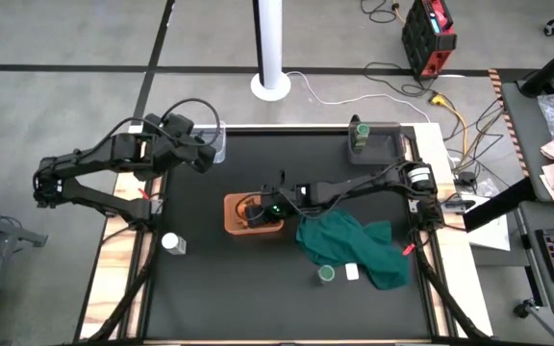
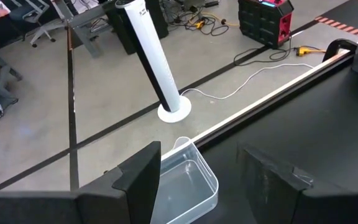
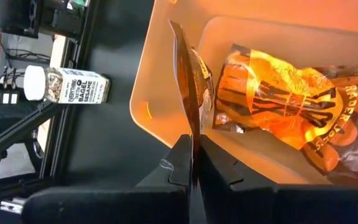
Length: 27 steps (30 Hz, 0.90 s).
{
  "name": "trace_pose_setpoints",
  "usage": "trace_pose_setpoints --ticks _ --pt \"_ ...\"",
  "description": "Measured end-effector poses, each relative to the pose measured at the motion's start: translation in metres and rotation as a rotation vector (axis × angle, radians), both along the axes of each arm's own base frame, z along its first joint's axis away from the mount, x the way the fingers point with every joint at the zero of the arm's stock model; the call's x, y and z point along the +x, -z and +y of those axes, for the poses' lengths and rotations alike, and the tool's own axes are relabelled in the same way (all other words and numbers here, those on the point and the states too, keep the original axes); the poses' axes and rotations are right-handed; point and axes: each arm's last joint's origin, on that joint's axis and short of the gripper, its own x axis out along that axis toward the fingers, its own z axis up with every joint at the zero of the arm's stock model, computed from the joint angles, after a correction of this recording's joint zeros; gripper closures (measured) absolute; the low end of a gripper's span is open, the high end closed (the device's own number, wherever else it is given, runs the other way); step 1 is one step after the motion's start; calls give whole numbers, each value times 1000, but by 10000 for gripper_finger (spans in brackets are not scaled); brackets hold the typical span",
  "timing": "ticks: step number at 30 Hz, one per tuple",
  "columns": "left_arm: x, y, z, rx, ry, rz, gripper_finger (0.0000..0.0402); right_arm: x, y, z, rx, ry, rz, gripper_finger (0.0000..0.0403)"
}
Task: Sort spices by type
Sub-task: Put the orange seasoning pack into the orange bin
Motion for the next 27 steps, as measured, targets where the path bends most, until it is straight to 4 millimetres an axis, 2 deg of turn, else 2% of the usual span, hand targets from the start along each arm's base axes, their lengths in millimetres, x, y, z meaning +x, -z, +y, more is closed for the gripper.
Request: trace_pose_setpoints --ticks 16,20,27 --pt "0 0 0 0 0 -1 209 0 0 1 -9 -51 -1 387" --pt "0 0 0 0 0 -2 209 1 -2 1 -8 -49 -8 355" --pt "0 0 0 0 0 -3 209 1 -3 1 2 -54 -8 268"
